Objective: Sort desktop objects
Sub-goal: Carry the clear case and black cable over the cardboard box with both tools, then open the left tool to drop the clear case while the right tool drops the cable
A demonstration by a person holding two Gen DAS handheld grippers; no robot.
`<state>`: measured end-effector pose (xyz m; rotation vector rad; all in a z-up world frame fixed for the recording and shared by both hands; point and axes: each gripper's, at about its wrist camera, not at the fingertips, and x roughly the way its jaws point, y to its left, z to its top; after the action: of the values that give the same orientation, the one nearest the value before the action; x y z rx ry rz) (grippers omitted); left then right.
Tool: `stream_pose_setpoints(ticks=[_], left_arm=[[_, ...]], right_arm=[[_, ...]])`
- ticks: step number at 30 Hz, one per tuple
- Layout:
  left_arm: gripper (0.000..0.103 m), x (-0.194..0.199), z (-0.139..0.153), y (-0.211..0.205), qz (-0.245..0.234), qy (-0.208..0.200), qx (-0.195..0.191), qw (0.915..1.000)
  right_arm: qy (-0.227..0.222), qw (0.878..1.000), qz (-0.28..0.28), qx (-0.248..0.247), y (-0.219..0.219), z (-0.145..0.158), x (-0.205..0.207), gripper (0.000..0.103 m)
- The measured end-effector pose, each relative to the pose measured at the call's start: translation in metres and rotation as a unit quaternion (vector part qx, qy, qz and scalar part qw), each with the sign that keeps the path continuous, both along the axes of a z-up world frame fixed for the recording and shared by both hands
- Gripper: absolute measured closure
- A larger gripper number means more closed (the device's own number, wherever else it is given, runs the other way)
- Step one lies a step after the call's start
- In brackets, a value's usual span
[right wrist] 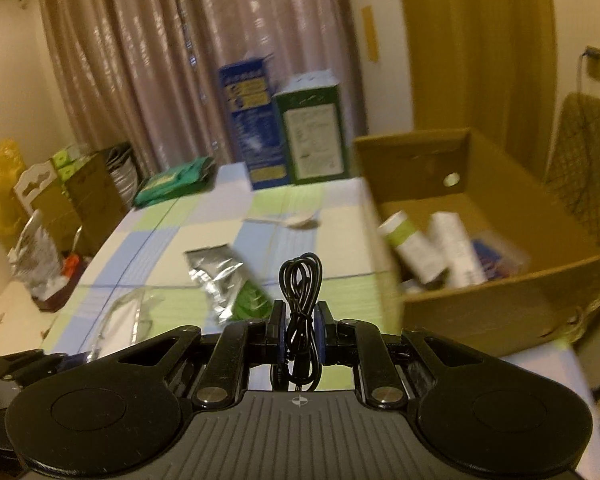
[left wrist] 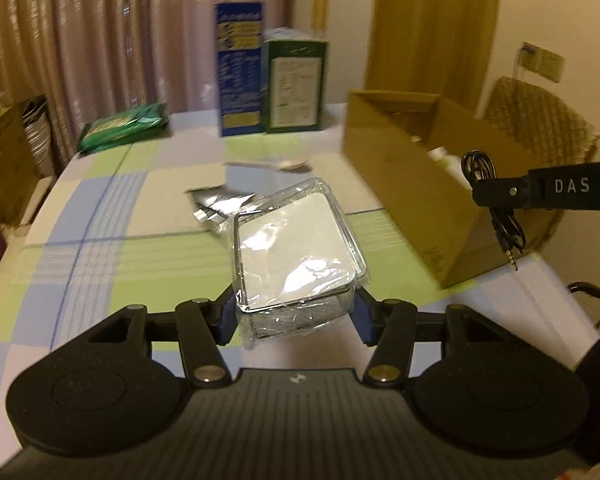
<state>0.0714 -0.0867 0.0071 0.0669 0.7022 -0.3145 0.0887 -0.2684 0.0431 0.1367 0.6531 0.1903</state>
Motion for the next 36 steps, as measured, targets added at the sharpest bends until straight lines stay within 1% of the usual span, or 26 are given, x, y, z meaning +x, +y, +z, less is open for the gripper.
stream_pose_setpoints(ticks=[1,3,4,9,15,24,32,34,35,36], left_arm=[[0.053,0.000,0.005,-0.008,-0.008,-0.002,-0.001,1.0000],[0.053,0.000,0.014,-0.025,-0.027,-0.009,-0.003,0.9996],[0.053,0.001,0.019,-0.033,-0.035,-0.011,-0.004,0.9993],[0.053,0.011,0.039,-0.075,-0.071,-0.023,-0.016,0.9971],[0.053,0.027,0.053,-0.121,-0.100,-0.026,-0.023,0.9944],[0.052,0.068,0.049,-0.172,-0.117,-0.010,-0.036,0.9924],[0.052,0.105,0.043,-0.199,-0.116,-0.007,-0.044,0.9923],[0.050,0.115,0.039,-0.203,-0.117,-0.008,-0.050,0.9919],[0.042,0.121,0.037,-0.204,-0.117,-0.006,-0.052,0.9918],[0.041,0.125,0.034,-0.204,-0.114,-0.003,-0.047,0.9924]], right_arm=[[-0.003,1.000,-0.011,0.003,-0.010,0.005,-0.002,0.092],[0.000,0.999,-0.031,0.025,-0.033,0.013,-0.004,0.092],[-0.003,0.999,-0.038,0.026,-0.041,0.017,-0.006,0.092],[-0.021,0.998,-0.064,0.012,-0.079,0.036,-0.005,0.092],[-0.031,0.996,-0.079,-0.006,-0.121,0.044,0.004,0.092],[-0.030,0.996,-0.075,-0.026,-0.160,0.040,0.035,0.092],[-0.027,0.997,-0.068,-0.029,-0.174,0.032,0.065,0.092],[-0.027,0.997,-0.069,-0.028,-0.176,0.031,0.071,0.092],[-0.026,0.997,-0.069,-0.028,-0.176,0.030,0.074,0.092],[-0.026,0.997,-0.069,-0.027,-0.177,0.028,0.076,0.092]])
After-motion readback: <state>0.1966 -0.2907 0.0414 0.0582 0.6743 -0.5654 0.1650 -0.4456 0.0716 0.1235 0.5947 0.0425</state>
